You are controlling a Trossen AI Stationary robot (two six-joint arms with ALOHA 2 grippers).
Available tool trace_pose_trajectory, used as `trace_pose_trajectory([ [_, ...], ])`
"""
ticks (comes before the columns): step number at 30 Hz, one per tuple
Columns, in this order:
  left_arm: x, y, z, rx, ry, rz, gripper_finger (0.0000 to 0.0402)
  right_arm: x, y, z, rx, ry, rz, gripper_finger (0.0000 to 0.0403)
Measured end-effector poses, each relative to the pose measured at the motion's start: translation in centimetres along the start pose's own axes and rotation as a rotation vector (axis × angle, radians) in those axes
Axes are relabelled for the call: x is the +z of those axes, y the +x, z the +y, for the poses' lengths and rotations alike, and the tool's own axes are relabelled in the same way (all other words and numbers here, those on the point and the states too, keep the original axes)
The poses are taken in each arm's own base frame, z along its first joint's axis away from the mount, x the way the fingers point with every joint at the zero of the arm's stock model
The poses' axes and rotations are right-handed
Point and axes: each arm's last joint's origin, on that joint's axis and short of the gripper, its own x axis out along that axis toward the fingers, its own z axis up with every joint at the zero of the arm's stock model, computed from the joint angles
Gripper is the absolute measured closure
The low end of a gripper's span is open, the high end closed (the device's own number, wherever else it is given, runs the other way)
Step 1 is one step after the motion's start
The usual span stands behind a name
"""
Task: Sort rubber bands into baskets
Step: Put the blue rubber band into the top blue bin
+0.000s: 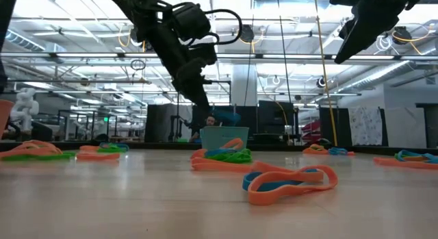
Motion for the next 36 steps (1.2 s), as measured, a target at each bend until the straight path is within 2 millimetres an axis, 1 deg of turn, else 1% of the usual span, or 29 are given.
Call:
trace_pose_trajectory([
  [3, 0.0, 0.0, 0.0, 0.000, -0.006, -0.002, 0.0396, -0.1, 0.0, 0.0, 0.007, 0.022, 0.013, 0.0243],
  [5, 0.0, 0.0, 0.1, 0.010, -0.008, -0.004, 0.0381, -0.3, 0.0, 0.0, 0.026, 0.036, 0.043, 0.0243],
  [11, 0.5, 0.0, 1.0, 0.048, -0.026, -0.060, 0.0305, -1.3, -0.1, -0.1, 0.008, 0.060, 0.133, 0.0243],
  [14, 0.8, 0.0, 1.5, 0.061, -0.037, -0.091, 0.0277, -1.9, -0.3, 0.0, -0.012, 0.112, 0.182, 0.0243],
  [17, 0.9, -0.1, 1.9, 0.071, -0.046, -0.106, 0.0264, -2.5, -0.6, 0.4, -0.023, 0.134, 0.216, 0.0243],
  [21, 1.1, -0.1, 1.8, 0.065, -0.042, -0.123, 0.0261, -3.2, -0.3, 0.9, -0.012, 0.147, 0.221, 0.0243],
  [24, 1.5, -0.1, 0.9, 0.017, -0.024, -0.165, 0.0261, -4.1, 0.6, 1.2, -0.005, 0.162, 0.224, 0.0243],
  [27, 1.9, -0.2, -0.6, -0.034, 0.009, -0.199, 0.0260, -5.3, 1.6, 1.3, -0.011, 0.179, 0.242, 0.0243],
  [33, 2.8, -0.6, -4.7, -0.107, 0.114, -0.281, 0.0260, -7.0, 3.1, 1.6, 0.000, 0.163, 0.243, 0.0243],
  [36, 3.2, -0.3, -6.8, -0.147, 0.151, -0.342, 0.0260, -7.8, 3.6, 1.4, -0.011, 0.131, 0.261, 0.0243],
])
